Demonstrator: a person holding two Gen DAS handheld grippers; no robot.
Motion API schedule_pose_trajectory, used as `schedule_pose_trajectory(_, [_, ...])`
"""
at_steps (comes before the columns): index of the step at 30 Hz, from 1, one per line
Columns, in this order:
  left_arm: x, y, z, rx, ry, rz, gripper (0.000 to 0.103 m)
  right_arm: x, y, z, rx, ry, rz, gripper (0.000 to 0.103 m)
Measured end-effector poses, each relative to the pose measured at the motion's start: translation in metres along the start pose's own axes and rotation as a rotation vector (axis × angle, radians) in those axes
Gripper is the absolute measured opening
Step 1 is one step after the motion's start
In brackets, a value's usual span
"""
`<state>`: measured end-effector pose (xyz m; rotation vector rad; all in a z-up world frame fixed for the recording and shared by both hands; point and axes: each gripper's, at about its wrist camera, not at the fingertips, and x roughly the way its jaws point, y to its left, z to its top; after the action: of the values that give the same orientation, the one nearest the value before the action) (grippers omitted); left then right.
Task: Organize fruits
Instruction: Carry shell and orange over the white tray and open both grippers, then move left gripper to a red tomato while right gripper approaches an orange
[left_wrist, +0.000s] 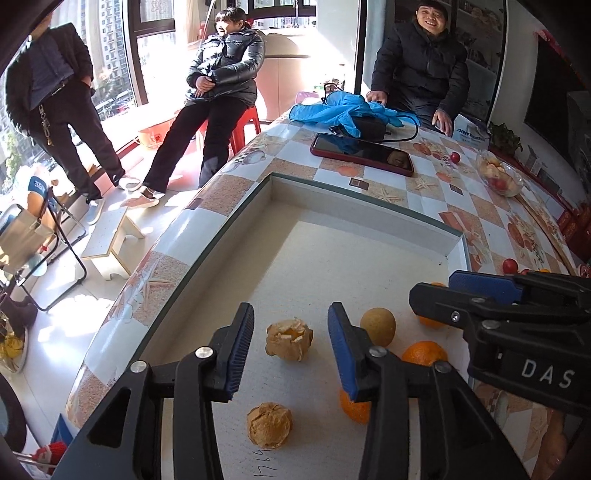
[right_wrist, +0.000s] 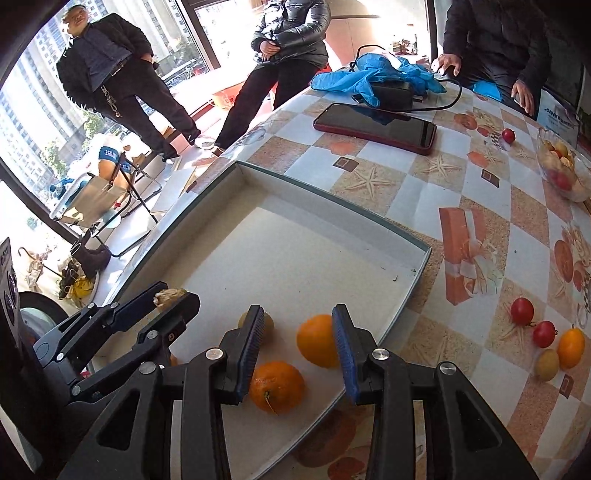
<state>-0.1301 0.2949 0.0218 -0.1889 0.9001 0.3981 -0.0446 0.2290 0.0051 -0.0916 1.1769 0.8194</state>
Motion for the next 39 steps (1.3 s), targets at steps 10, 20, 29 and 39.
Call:
schedule_pose_trajectory(10, [-0.015, -0.009, 0.0, 0.026, -0.049, 0.027, 0.08, -0.019, -0.009, -0.006, 0.014, -0.034, -0.025, 0.085])
schedule_pose_trajectory(20, [-0.04, -0.052, 0.009, 0.089, -0.06, -0.064, 0.081, -0.058, -0.077, -0.037, 0.12, -0.113, -0.146, 0.103])
schedule_pose_trajectory(29, [-0.037, -0.143, 0.022, 0.191, -0.014, -0.179, 0.081, -0.093, -0.184, -0.082, 0.315, -0.12, -0.332, 0.103])
schedule_pose_trajectory(39, [0.022, -0.226, 0.03, 0.278, 0.022, -0.144, 0.08, -0.097, -0.237, -0.09, 0.422, -0.147, -0.333, 0.103])
